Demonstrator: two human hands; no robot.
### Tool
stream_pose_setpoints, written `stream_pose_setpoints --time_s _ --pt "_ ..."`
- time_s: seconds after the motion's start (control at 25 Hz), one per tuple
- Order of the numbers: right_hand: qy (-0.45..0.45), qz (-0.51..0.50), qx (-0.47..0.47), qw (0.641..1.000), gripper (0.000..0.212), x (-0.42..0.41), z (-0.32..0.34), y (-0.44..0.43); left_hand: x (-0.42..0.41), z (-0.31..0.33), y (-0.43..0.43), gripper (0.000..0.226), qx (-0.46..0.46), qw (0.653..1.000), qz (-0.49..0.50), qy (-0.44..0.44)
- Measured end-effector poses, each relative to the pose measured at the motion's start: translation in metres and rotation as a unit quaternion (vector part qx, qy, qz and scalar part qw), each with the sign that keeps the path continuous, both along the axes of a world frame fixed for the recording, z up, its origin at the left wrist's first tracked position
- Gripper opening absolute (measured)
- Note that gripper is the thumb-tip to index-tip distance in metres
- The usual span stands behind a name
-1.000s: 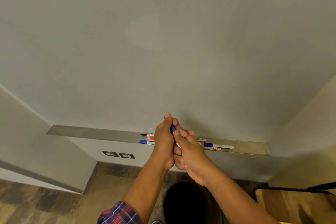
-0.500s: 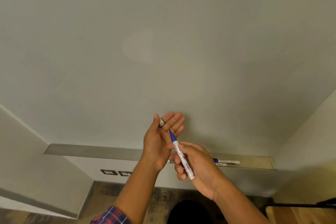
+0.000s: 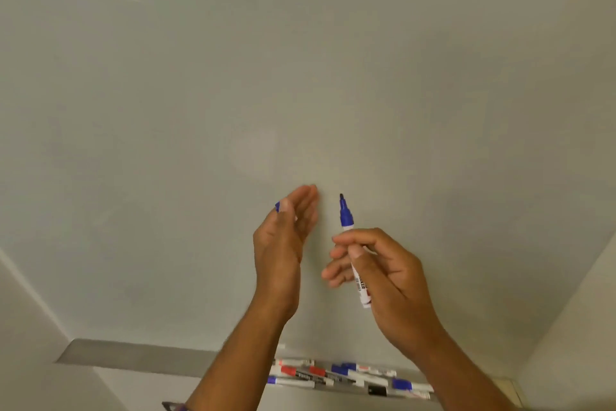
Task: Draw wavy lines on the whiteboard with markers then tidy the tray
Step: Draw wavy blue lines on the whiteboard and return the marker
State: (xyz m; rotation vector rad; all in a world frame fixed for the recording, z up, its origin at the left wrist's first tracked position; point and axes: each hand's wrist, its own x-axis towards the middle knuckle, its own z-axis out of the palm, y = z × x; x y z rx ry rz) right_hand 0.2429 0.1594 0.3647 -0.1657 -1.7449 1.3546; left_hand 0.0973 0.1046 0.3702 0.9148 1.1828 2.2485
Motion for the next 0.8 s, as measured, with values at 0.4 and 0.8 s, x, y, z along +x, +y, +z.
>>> stream_pose_setpoints --time_s 0.4,0.8 --pt "0.133 -0.112 0.251 0.952 0.041 -0.016 0.148 0.045 -0.063 0.165 0.047 0.058 0.033 0.788 0.299 0.537" --pt "0.276 -0.316 0.311 0.853 0.028 -0.05 0.26 0.092 -0.106 0.291 0.094 0.068 -0.008 0.559 0.501 0.66"
